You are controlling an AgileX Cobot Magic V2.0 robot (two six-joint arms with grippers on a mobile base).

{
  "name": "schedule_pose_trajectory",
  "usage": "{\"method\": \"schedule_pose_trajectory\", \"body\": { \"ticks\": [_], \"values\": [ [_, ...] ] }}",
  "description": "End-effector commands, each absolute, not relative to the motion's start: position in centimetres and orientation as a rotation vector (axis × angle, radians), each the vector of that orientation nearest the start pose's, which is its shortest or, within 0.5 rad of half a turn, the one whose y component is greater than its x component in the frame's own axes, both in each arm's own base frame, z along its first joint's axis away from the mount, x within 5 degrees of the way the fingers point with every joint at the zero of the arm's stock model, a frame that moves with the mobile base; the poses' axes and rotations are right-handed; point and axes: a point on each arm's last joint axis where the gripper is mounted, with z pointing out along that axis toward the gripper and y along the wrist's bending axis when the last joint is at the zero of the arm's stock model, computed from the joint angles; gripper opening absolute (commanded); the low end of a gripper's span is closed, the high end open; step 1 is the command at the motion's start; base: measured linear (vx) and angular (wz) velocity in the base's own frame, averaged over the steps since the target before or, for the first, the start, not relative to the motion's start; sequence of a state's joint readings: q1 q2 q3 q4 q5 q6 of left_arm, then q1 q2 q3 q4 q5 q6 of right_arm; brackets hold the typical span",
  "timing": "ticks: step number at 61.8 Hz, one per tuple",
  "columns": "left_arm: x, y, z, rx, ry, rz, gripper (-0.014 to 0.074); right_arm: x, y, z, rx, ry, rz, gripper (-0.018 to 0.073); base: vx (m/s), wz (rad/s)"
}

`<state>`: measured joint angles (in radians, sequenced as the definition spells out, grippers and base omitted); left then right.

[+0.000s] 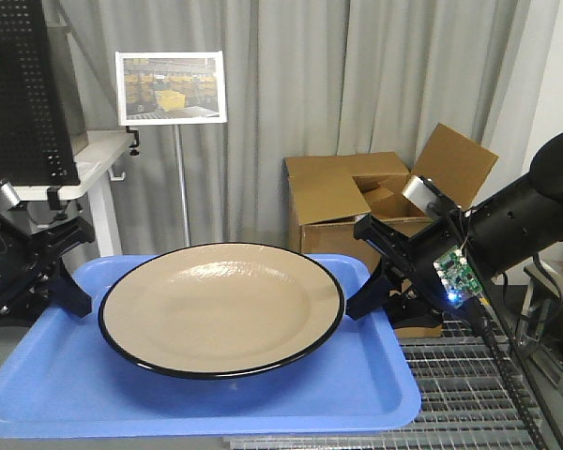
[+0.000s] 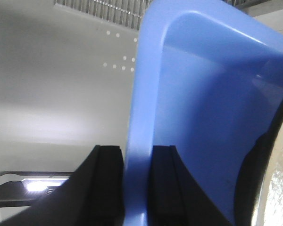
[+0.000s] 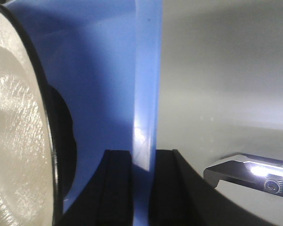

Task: Place disk in tray to left cabinet
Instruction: 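Keep holding the tray with both grippers while driving to the white cabinet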

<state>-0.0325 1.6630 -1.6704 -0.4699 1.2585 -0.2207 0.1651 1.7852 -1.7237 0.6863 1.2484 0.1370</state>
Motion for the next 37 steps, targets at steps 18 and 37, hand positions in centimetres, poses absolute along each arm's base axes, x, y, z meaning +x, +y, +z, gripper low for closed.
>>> {"method": "schedule_pose_trajectory", "body": {
  "ticks": [18, 37],
  "values": [
    [32.98, -6.66, 40.73, -0.306, 2.576, -0.926, 0.0, 34.42, 12.85, 39.5, 0.049, 2.599, 1.265, -0.0006, 0.4, -0.08],
    [32.99, -6.66, 40.74, -0.306, 2.575, -0.926, 0.0, 34.42, 12.85, 39.5, 0.049, 2.599, 1.265, -0.0006, 0.3, -0.22]
  ]
}}
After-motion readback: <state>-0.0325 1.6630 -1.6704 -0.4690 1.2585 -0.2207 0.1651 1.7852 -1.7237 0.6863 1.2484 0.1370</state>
